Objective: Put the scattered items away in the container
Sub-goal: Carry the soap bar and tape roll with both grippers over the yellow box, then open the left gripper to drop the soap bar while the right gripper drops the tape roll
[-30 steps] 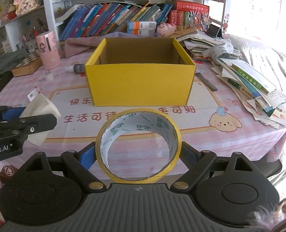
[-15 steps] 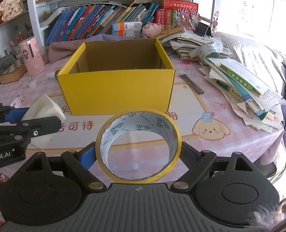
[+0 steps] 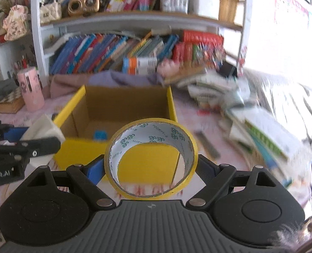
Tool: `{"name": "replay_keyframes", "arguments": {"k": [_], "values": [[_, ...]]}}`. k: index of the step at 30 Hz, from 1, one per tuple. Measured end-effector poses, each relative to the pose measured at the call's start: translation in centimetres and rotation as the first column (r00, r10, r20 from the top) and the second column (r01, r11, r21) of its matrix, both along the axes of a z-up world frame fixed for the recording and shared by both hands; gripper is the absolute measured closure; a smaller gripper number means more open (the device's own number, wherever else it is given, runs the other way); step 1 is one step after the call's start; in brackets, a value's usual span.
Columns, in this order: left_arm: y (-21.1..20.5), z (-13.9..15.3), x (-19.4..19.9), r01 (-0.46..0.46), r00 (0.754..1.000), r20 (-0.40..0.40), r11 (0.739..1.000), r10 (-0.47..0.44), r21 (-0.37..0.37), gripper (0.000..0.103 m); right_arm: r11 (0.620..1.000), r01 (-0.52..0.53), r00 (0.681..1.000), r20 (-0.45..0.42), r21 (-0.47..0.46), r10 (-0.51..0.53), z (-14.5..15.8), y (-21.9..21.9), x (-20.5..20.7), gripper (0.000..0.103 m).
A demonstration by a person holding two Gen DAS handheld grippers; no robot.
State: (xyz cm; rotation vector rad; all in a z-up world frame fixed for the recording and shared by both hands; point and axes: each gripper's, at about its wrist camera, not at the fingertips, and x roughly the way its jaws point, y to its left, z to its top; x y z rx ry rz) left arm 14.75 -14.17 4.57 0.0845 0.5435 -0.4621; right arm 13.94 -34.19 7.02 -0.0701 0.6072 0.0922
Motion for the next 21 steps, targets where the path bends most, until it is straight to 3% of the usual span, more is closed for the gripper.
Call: {"name": "replay_keyframes", "arguments": {"k": [12,21], "values": [[-1.4,0.2,6.6,-0.111,0.993,0.051,0.989,0.106,0.098,0.069,0.994,-0.104,0.991,0.082,-0.030,0.106,2.4,0.1,11.5,0.015],[-3.2,-3.1,10.3,-0.089,0.994,-0.053,0.978,0.101,0.191,0.068,0.970,-0.240,0.964,-0.103,0.049,0.244,-0.2,3.5,19.0,0.015]]}}
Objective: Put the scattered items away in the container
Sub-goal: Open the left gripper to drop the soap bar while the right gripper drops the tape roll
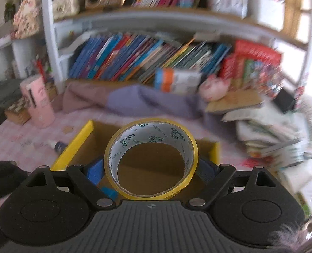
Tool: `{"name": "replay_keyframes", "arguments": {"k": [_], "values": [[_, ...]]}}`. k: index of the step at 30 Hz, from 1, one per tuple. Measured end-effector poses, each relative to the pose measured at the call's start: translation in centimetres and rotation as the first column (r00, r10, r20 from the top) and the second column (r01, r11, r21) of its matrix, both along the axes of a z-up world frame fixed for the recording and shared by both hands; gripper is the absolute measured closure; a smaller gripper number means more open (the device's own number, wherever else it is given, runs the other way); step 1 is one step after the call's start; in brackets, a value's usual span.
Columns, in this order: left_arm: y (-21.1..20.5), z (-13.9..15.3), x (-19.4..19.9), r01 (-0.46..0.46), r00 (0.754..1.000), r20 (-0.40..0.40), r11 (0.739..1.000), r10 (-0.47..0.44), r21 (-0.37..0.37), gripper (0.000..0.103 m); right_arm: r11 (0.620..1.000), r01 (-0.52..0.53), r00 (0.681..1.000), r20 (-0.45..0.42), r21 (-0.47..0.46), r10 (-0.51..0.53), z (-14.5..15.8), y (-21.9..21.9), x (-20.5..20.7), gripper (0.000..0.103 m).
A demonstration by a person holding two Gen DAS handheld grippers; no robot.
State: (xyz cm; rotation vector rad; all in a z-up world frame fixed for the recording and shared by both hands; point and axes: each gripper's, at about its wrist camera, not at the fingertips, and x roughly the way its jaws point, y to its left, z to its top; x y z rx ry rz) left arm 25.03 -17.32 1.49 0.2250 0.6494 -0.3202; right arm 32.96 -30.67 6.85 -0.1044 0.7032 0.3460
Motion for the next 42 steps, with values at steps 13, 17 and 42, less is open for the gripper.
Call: {"name": "replay_keyframes", "arguments": {"k": [13,17,42], "values": [[0.7,-1.8,1.2,-0.042,0.990,-0.134,0.998,0.034,-0.056,0.066,0.995,-0.100,0.952,-0.292,-0.009,0.093,-6.5,3.0,5.3,0.015],[0.6,-1.9,1.3,-0.050,0.991,-0.129,0.997,0.043,-0.056,0.066,0.994,-0.107,0.939,-0.329,0.005,0.103,-6.9,3.1,5.8,0.015],[1.0,2.5,-3.5,-0.113,0.991,0.060,0.992,0.116,-0.053,0.018,0.995,-0.045,0.989,-0.134,0.086,0.056,-1.2,-1.2,-0.7,0.011]]}}
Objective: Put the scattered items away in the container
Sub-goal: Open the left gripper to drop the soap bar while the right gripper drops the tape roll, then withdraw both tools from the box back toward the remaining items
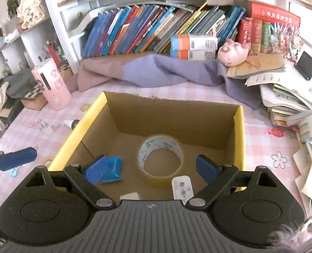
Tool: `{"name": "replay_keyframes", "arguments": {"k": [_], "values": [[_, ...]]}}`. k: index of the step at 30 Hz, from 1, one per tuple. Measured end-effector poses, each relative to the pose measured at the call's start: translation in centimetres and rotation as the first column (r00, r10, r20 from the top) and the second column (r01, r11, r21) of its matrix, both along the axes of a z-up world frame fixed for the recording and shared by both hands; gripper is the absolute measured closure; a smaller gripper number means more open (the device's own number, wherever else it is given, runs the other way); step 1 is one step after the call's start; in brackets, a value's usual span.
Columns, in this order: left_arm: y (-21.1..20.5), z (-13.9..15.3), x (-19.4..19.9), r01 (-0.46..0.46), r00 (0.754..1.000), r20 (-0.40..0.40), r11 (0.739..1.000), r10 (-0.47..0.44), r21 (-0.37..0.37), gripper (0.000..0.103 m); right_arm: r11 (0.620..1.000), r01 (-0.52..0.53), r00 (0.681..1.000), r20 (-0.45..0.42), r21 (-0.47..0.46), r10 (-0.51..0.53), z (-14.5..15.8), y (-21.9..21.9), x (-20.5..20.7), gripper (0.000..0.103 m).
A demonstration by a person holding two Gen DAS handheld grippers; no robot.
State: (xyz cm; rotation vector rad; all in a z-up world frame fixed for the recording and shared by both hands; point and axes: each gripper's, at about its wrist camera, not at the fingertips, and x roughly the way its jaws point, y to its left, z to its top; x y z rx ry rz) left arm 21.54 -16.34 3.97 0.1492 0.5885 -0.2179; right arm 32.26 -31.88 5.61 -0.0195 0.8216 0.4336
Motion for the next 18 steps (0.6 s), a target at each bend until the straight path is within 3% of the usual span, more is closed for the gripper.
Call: {"name": "replay_keyframes", "arguments": {"k": [9,18], "values": [[0.5,0.5,-2.2,-0.024,0.999,0.032,1.000,0.025,-0.016,0.010,0.999,0.037,0.993,0.115,-0.024,-0.034,1.0,-0.2,-3.5,0.011],[1.7,0.9,-4.5,-0.033,0.998,0.051,0.999,0.034,-0.031,0.002,0.986,0.166,0.944,0.292,-0.012,-0.156,1.7,-0.8,-9.0,0.008]]}}
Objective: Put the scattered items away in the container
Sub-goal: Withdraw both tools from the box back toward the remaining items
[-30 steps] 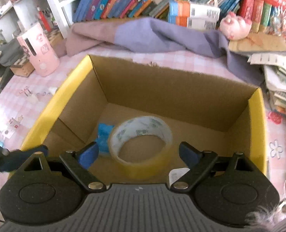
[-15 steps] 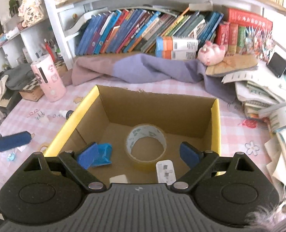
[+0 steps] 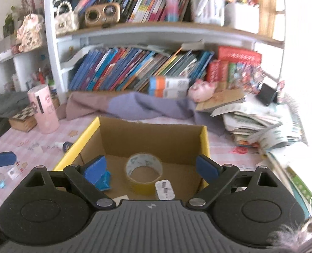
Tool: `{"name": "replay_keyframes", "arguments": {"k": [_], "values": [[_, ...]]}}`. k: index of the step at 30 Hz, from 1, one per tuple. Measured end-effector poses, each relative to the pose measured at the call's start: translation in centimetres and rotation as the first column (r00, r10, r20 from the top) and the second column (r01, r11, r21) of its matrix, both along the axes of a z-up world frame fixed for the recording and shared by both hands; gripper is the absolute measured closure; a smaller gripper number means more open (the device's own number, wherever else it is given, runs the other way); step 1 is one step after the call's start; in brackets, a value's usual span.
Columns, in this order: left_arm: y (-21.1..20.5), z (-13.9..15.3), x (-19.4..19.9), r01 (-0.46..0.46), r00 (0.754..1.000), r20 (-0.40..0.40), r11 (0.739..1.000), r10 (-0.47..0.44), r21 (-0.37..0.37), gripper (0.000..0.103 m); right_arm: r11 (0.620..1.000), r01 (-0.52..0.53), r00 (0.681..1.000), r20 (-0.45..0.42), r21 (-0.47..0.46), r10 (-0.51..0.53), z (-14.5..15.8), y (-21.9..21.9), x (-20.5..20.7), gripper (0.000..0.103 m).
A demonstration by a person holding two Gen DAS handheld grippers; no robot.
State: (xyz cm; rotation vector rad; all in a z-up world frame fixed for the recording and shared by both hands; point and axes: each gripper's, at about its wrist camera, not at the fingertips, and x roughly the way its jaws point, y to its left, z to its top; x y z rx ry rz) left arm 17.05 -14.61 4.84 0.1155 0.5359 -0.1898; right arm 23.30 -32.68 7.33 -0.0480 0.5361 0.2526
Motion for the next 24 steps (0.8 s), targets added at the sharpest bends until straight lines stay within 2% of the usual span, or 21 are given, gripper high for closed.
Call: {"name": "replay_keyframes", "arguments": {"k": [4,9,17,24], "values": [[1.0,0.1,-0.9,0.005,1.000,0.012,1.000,-0.005,-0.019,0.002,0.999,0.043,0.997,0.070,-0.032,-0.040,-0.5,0.2,-3.0,0.006],[2.3,0.2,-1.8,0.011,1.000,0.024,0.999,-0.010,-0.047,0.002,0.997,0.076,0.995,0.060,-0.024,-0.074,-0.7,0.8,-5.2,0.005],[4.1,-0.5,-4.5,0.036,0.999,0.032,0.999,-0.035,-0.007,0.002,0.988,0.156,0.986,0.069,-0.021,-0.154,-0.7,2.1,-8.7,0.005],[7.0,-0.5,-7.3,0.036,0.999,0.020,0.999,-0.035,-0.030,0.002,0.973,0.232,0.971,0.061,-0.004,-0.231,-0.8,3.5,-12.5,0.004]]}}
